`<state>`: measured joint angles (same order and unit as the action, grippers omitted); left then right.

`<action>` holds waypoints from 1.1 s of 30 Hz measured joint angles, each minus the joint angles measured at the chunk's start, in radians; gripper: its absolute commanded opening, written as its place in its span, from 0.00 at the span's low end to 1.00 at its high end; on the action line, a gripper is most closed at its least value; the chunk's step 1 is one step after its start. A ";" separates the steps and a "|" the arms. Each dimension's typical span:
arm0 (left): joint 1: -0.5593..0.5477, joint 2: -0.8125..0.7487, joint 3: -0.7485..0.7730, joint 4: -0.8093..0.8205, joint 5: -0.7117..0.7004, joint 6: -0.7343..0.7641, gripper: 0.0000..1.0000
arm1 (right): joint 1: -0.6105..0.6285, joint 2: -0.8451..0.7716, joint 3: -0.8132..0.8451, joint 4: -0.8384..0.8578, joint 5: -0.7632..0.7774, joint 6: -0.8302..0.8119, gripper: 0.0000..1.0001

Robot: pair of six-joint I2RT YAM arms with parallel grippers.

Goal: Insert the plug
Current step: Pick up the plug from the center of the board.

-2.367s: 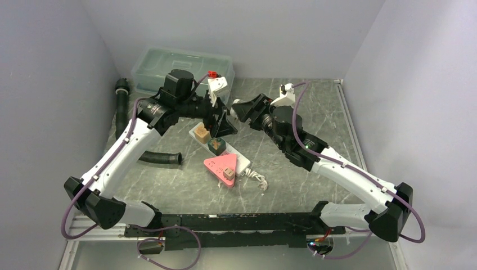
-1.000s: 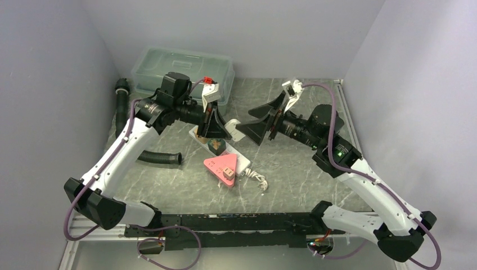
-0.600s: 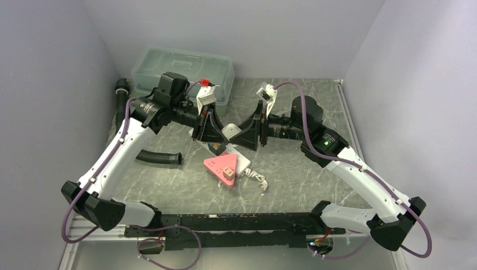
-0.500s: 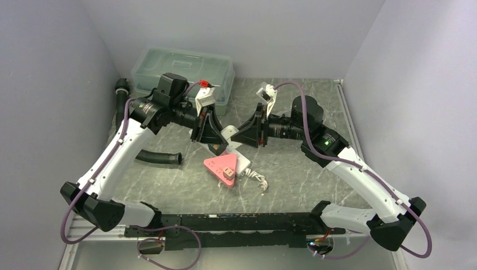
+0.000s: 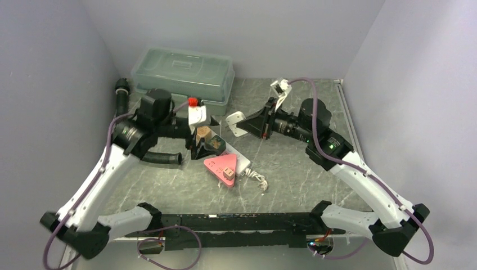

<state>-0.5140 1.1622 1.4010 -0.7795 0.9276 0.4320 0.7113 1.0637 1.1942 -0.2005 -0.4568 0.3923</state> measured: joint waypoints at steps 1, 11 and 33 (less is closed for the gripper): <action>-0.010 -0.054 -0.053 0.053 -0.069 0.021 0.99 | -0.002 -0.015 -0.018 0.021 0.024 0.018 0.00; -0.141 -0.216 -0.216 0.391 -0.411 0.270 0.99 | 0.017 0.014 -0.113 0.259 0.178 0.212 0.00; -0.171 -0.139 -0.219 0.483 -0.533 0.359 0.90 | 0.089 0.087 -0.113 0.368 0.240 0.259 0.00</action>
<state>-0.6846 1.0229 1.1820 -0.2962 0.3943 0.7906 0.8005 1.1503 1.0817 0.1673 -0.2165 0.6514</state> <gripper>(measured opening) 0.991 0.198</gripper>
